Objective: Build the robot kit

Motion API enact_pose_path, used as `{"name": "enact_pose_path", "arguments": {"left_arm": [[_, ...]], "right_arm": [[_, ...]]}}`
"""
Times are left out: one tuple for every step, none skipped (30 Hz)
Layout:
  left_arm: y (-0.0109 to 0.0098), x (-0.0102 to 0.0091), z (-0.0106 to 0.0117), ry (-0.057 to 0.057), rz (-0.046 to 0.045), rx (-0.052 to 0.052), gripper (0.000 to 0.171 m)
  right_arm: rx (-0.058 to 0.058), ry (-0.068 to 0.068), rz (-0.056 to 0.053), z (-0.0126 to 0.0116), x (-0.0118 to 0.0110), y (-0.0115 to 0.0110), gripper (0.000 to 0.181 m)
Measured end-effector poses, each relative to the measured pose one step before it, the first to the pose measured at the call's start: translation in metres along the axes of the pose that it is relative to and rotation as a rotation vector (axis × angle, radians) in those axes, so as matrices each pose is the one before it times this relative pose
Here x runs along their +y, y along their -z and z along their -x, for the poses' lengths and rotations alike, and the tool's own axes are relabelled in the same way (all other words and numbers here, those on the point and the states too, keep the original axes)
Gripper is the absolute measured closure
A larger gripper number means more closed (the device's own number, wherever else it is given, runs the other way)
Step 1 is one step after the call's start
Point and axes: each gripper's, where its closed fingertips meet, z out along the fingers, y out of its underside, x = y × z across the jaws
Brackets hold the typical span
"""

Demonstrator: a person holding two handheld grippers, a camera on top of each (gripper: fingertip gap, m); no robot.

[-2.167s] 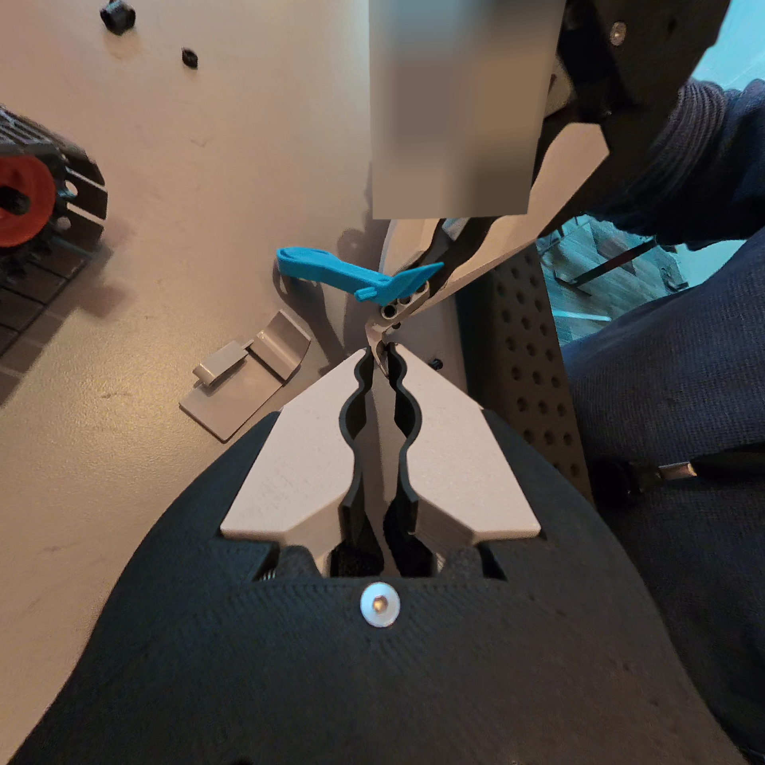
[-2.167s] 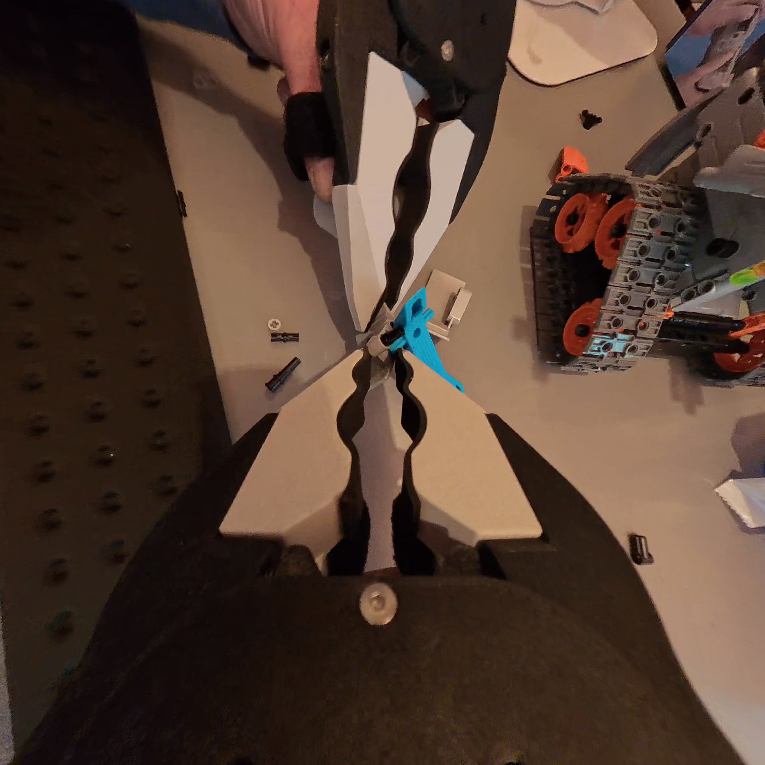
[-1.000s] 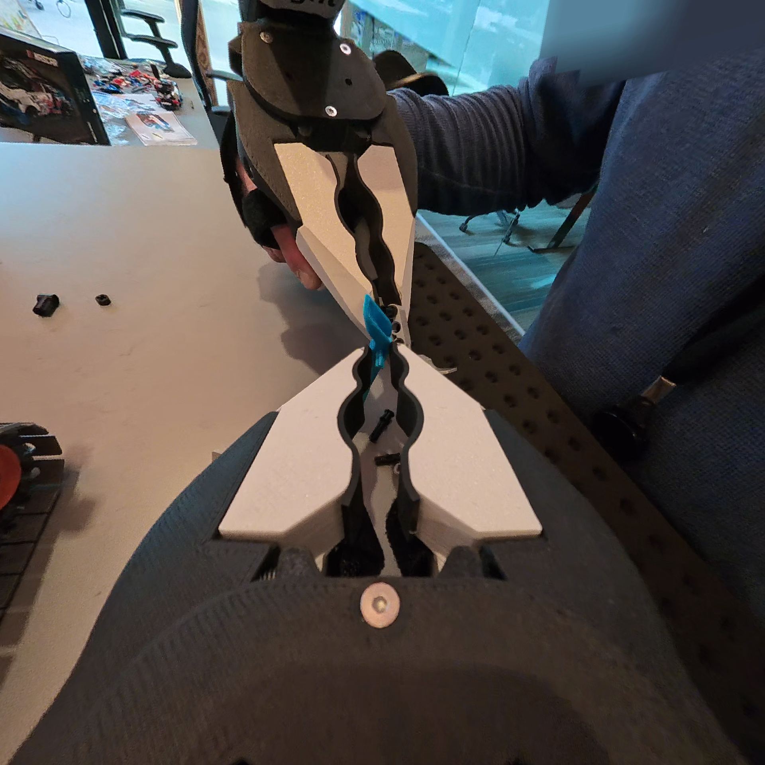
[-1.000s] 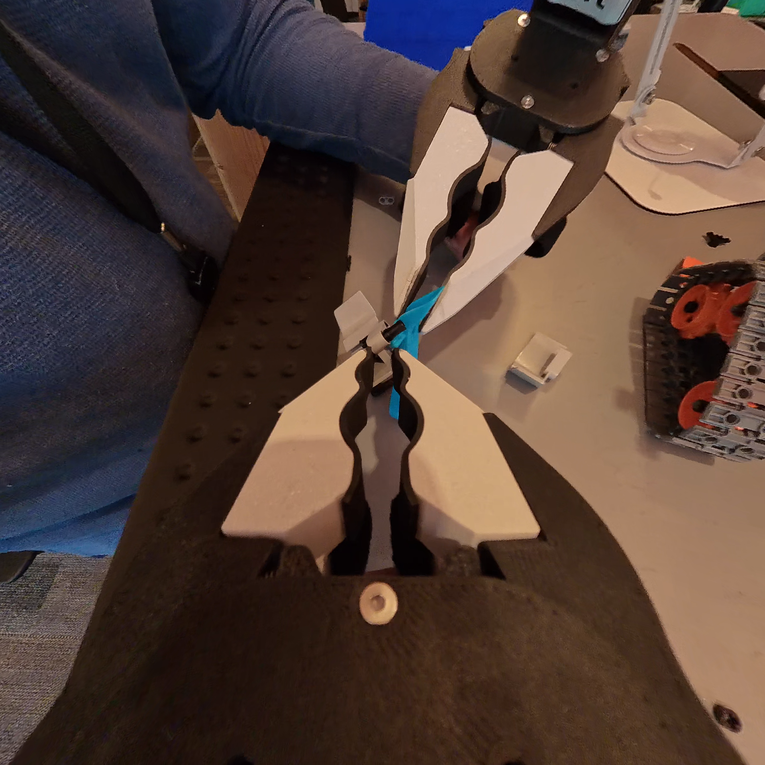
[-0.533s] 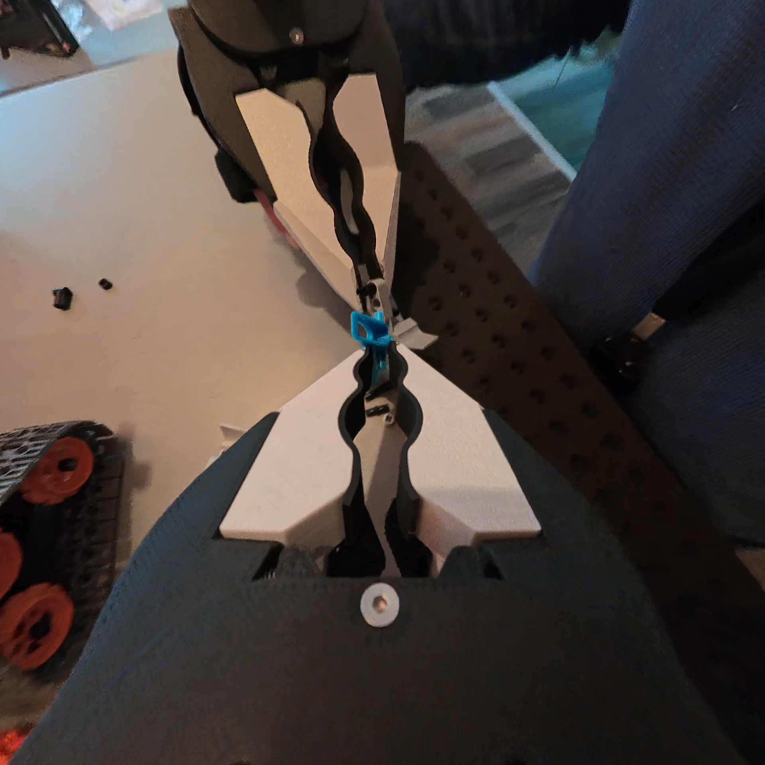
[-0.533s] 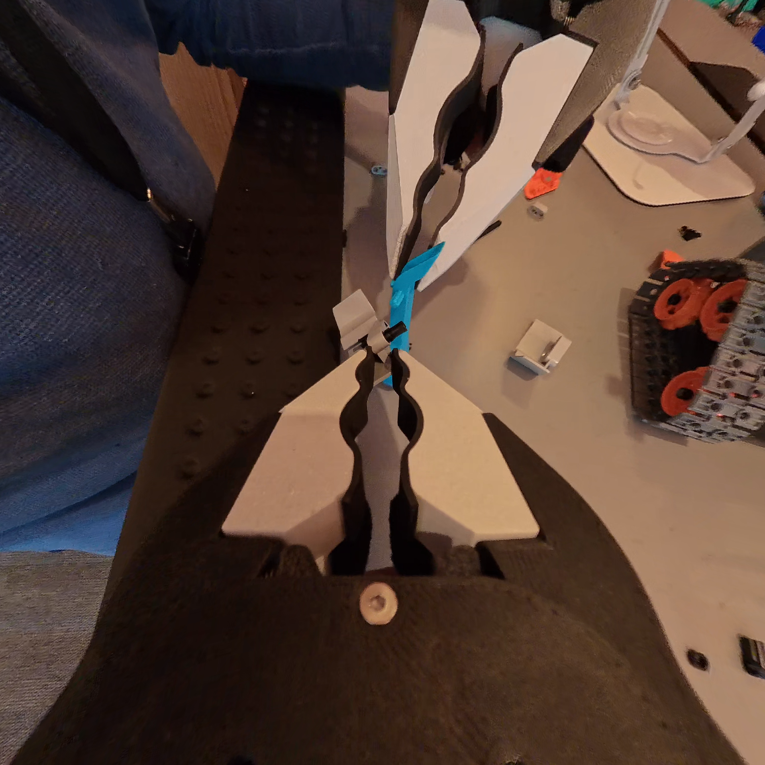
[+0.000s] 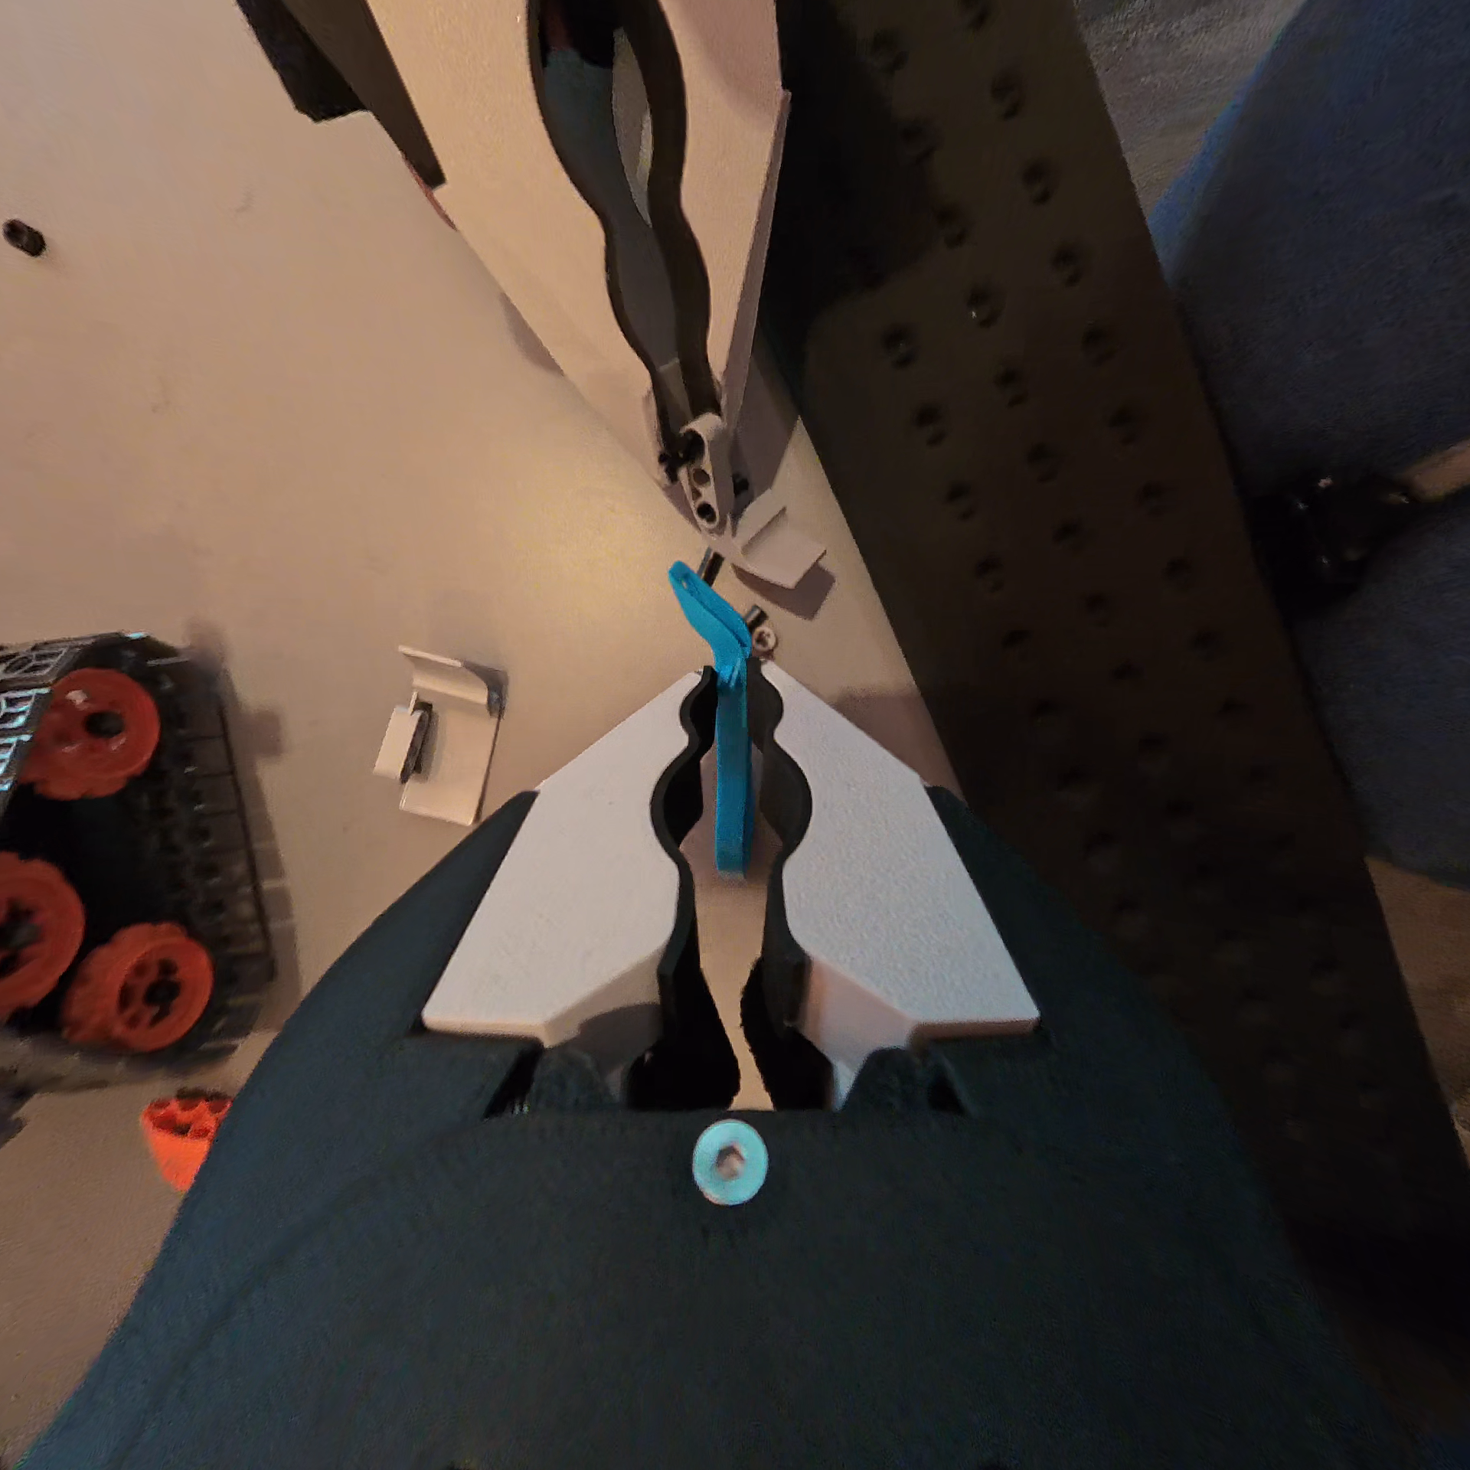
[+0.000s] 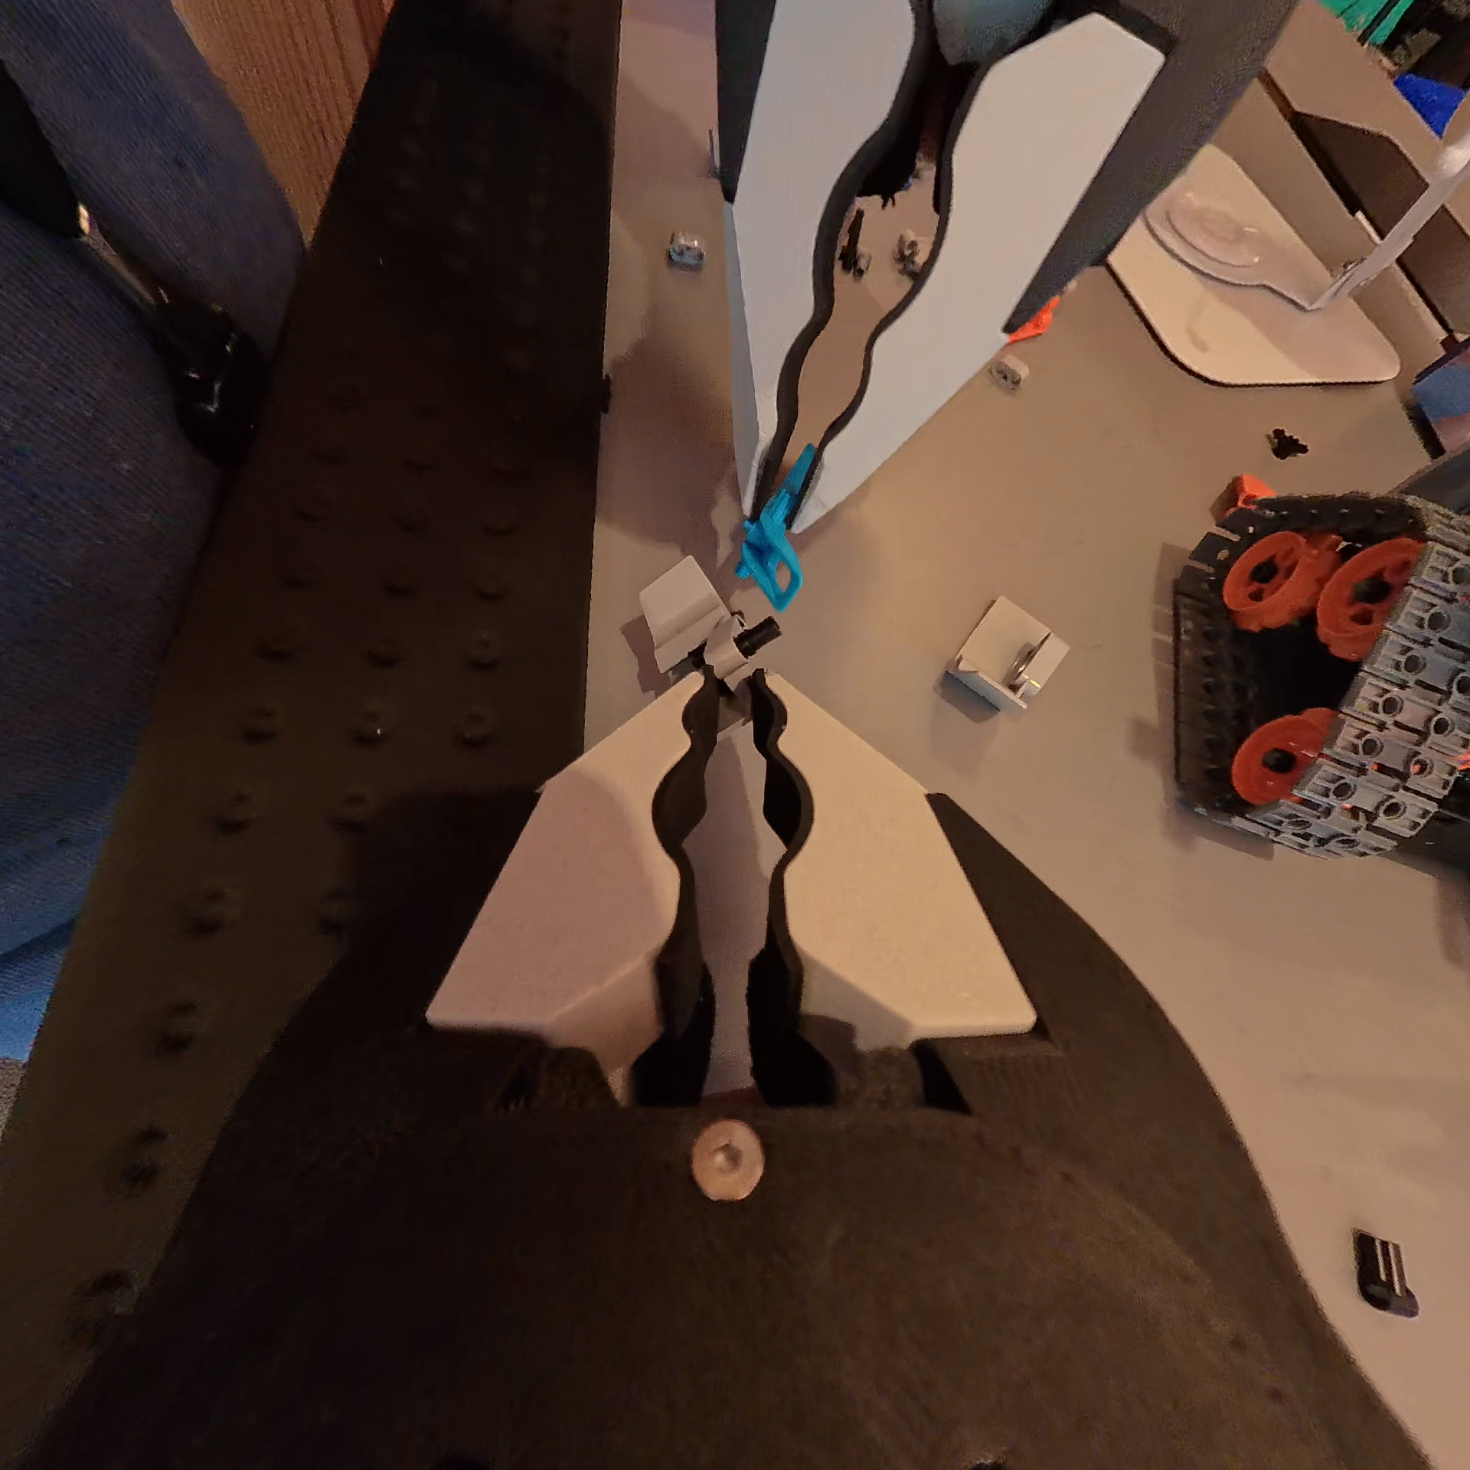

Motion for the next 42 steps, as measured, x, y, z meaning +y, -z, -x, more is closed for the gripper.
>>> {"name": "enact_pose_path", "arguments": {"left_arm": [[-0.00257,-0.00235,0.00149,0.0094,-0.01682,0.0134,0.167],[-0.00161,-0.00214,0.00125,0.0104,-0.01866,0.0143,0.167],[-0.00085,-0.00141,0.00234,0.0112,-0.01621,0.0053,0.167],[-0.00017,-0.00117,0.00160,0.0170,-0.01756,0.0103,0.167],[0.00020,-0.00081,0.00239,0.0223,-0.01874,0.0059,0.167],[0.00087,-0.00151,0.00456,0.0241,-0.02638,-0.0078,0.167],[0.00114,-0.00256,0.00404,0.0300,-0.03441,-0.0050,0.167],[0.00069,-0.00221,0.00220,0.0333,-0.03217,0.0046,0.167],[0.00024,-0.00175,0.00383,0.0277,-0.02738,-0.0096,0.167],[-0.00021,-0.00187,0.00350,0.0281,-0.02814,-0.0085,0.167],[-0.00099,-0.00172,0.00087,0.0218,-0.02598,0.0053,0.167],[-0.00114,-0.00176,0.00042,0.0105,-0.02327,0.0011,0.167],[-0.00070,-0.00185,0.00082,0.0129,-0.02062,-0.0006,0.167],[-0.00018,-0.00074,0.00091,0.0123,-0.01186,-0.0013,0.167],[0.00029,-0.00003,0.00156,0.0048,-0.00585,-0.0060,0.167],[-0.00018,-0.00024,0.00008,0.0007,-0.00571,0.0027,0.167],[-0.00007,-0.00010,-0.00017,0.0140,-0.00427,0.0070,0.167],[0.00040,0.00054,0.00027,0.0121,-0.00203,0.0007,0.167],[0.00018,0.00021,0.00027,0.0015,-0.00430,-0.0028,0.167],[0.00017,-0.00005,-0.00123,0.0033,-0.00473,0.0086,0.167],[0.00051,0.00022,-0.00047,0.0050,0.00055,0.0087,0.167],[0.00022,0.00073,0.00032,0.0023,0.00441,0.0051,0.167],[-0.00013,0.00045,0.00061,-0.0025,0.00532,0.0014,0.167],[-0.00022,0.00043,0.00097,0.0012,0.00734,-0.0022,0.167],[0.00031,0.00039,-0.00078,-0.0034,0.00868,0.0047,0.167],[0.00063,-0.00002,-0.00038,-0.0096,0.00672,-0.0008,0.167],[0.00020,-0.00025,0.00087,0.0000,0.00323,-0.0049,0.167],[-0.00072,0.00079,0.00007,0.0006,0.00849,0.0022,0.167],[-0.00010,-0.00032,-0.00038,-0.0034,0.00046,0.0028,0.167],[-0.00006,-0.00011,-0.00042,-0.0020,0.00194,0.0040,0.167],[-0.00011,-0.00013,0.00003,0.0043,0.00102,0.0022,0.167],[0.00000,0.00009,-0.00019,0.0005,0.00275,0.0026,0.167],[0.00009,0.00023,-0.00030,-0.0049,0.00460,0.0009,0.167],[-0.00007,0.00003,-0.00002,0.0003,0.00467,0.0000,0.167],[0.00001,-0.00003,0.00000,-0.0018,0.00589,-0.0012,0.167],[0.00009,0.00031,-0.00039,-0.0053,0.00934,-0.0014,0.167],[0.00002,0.00018,-0.00038,-0.0048,0.01009,-0.0004,0.167],[0.00006,0.00007,-0.00018,-0.0037,0.00909,-0.0004,0.167],[-0.00001,0.00024,0.00007,-0.0008,0.00962,0.0013,0.167],[0.00004,0.00010,-0.00008,-0.0022,0.01098,0.0012,0.167],[-0.00003,0.00000,0.00016,-0.0070,0.01119,-0.0015,0.167],[-0.00011,0.00009,0.00000,-0.0011,0.00948,0.0009,0.167]], "right_arm": [[0.0027,0.0070,0.0078,-0.00051,0.00155,-0.00046,0.176],[0.0022,0.0093,0.0006,-0.00006,0.00018,-0.00076,0.176],[-0.0003,0.0110,0.0036,0.00033,0.00056,-0.00125,0.176],[0.0071,0.0161,0.0150,-0.00069,0.00238,-0.00155,0.176],[0.0153,0.0172,0.0138,-0.00179,0.00271,-0.00128,0.176],[0.0144,0.0077,0.0088,-0.00202,0.00253,-0.00119,0.176],[0.0160,0.0087,0.0029,-0.00171,0.00212,-0.00110,0.176],[0.0285,0.0152,0.0034,-0.00292,0.00210,-0.00146,0.176],[0.0249,0.0189,0.0037,-0.00177,0.00184,-0.00182,0.176],[0.0190,0.0087,-0.0063,-0.00139,-0.00054,-0.00128,0.176],[0.0453,0.0179,0.0049,-0.00538,0.00125,-0.00100,0.176],[0.0354,0.0326,0.0010,-0.00351,0.00095,-0.00079,0.176],[0.0121,0.0197,-0.0041,-0.00038,-0.00031,-0.00028,0.176],[0.0096,0.0092,0.0009,-0.00045,-0.00006,-0.00036,0.176],[0.0157,0.0170,0.0016,-0.00081,-0.00003,-0.00054,0.176],[0.0068,0.0119,-0.0014,0.00026,-0.00035,-0.00029,0.175],[0.0014,-0.0040,0.0012,-0.00013,0.00016,0.00005,0.176],[0.0048,-0.0065,0.0004,-0.00048,0.00038,-0.00018,0.176],[0.0059,0.0069,-0.0007,-0.00002,-0.00017,-0.00006,0.176],[0.0033,0.0083,0.0012,0.00033,-0.00018,0.00019,0.176],[0.0016,-0.0017,0.0018,-0.00004,0.00026,0.00001,0.176],[0.0013,-0.0021,-0.0007,0.00004,0.00018,0.00000,0.176],[0.0010,0.0011,-0.0002,0.00011,0.00009,0.00010,0.176],[-0.0003,-0.0011,0.0010,0.00010,0.00020,0.00014,0.176],[-0.0008,-0.0023,-0.0010,0.00023,-0.00001,0.00007,0.176],[0.0003,-0.0018,-0.0010,0.00018,0.00003,0.00007,0.176],[0.0001,0.0005,0.0000,0.00014,-0.00013,0.00002,0.176],[-0.0004,-0.0007,0.0004,0.00005,-0.00001,0.00008,0.176],[0.0001,-0.0020,-0.0011,0.00006,0.00007,-0.00003,0.176],[0.0015,0.0008,-0.0001,0.00004,-0.00002,0.00009,0.176],[0.0007,0.0005,0.0014,0.00011,0.00014,0.00007,0.176],[-0.0001,-0.0027,-0.0007,0.00005,-0.00008,0.00003,0.176],[-0.0002,-0.0016,-0.0012,0.00012,-0.00010,-0.00001,0.176],[-0.0004,-0.0003,0.0012,-0.00004,0.00006,0.00001,0.176],[-0.0016,-0.0031,0.0002,-0.00002,0.00006,0.00000,0.176],[-0.0011,-0.0029,-0.0011,-0.00002,-0.00015,-0.00004,0.176],[0.0011,0.0027,0.0007,0.00008,-0.00006,0.00004,0.176],[0.0007,0.0010,0.0023,0.00005,-0.00013,-0.00007,0.176],[-0.0007,-0.0037,-0.0001,-0.00002,-0.00001,0.00002,0.176],[-0.0003,-0.0019,-0.0009,-0.00003,0.00006,-0.00001,0.176],[-0.0002,-0.0008,0.0002,-0.00008,0.00008,-0.00008,0.176],[-0.0003,-0.0008,0.0004,0.00005,-0.00002,0.00008,0.176]]}}
